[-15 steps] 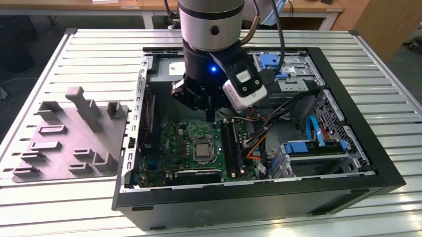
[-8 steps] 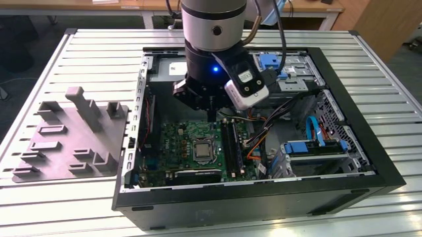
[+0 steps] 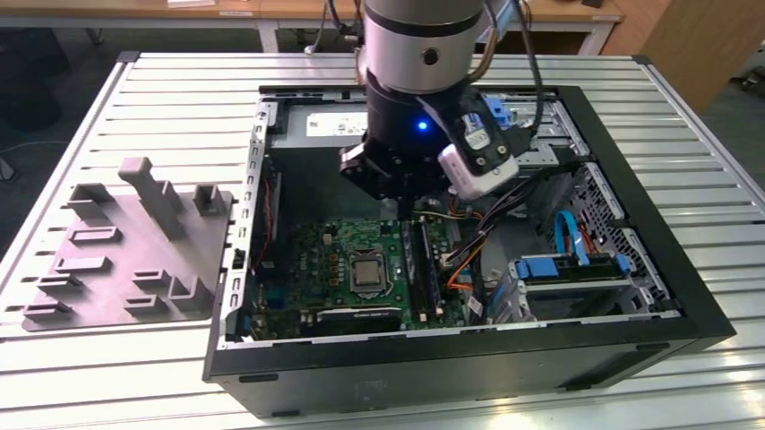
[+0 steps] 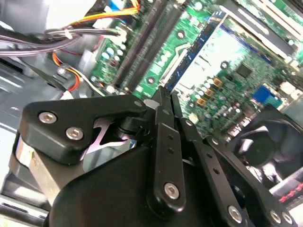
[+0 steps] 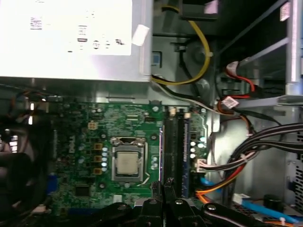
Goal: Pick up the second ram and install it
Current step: 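Insert the second ram into the second slot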
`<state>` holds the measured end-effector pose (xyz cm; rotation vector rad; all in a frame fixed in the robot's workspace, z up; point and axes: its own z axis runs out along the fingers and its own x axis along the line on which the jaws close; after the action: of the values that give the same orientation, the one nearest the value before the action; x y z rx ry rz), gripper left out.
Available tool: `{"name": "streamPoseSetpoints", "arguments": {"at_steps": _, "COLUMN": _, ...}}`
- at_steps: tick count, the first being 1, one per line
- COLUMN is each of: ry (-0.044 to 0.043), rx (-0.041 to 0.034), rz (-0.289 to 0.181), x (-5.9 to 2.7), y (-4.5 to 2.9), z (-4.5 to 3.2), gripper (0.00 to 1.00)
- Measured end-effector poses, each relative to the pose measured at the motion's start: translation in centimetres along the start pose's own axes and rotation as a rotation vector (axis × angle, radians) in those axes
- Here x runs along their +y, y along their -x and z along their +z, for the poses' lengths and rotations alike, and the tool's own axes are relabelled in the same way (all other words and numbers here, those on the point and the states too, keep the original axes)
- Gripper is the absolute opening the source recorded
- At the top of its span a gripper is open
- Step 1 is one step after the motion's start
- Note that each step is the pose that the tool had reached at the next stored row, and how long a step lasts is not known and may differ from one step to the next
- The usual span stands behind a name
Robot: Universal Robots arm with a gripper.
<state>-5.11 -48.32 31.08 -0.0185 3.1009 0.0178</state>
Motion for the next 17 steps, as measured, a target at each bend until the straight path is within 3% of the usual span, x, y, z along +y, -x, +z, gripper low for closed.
{"name": "streamPoseSetpoints", "arguments": {"at_steps": 4, "ry": 0.0001, "rx": 0.0000, "rz": 0.000, "x": -0.02, "y": 1.66, "z": 0.12, "gripper": 0.13}}
{"name": "streamPoseSetpoints", "arguments": {"at_steps": 7, "ry": 0.0002, "rx": 0.0000, "rz": 0.000, "x": -0.03, "y": 2.38, "z": 0.27, "gripper": 0.13}}
{"name": "streamPoseSetpoints", "arguments": {"at_steps": 17, "ry": -0.0020, "rx": -0.0002, "rz": 0.000, "x": -0.05, "y": 2.57, "z": 2.03, "gripper": 0.13}}
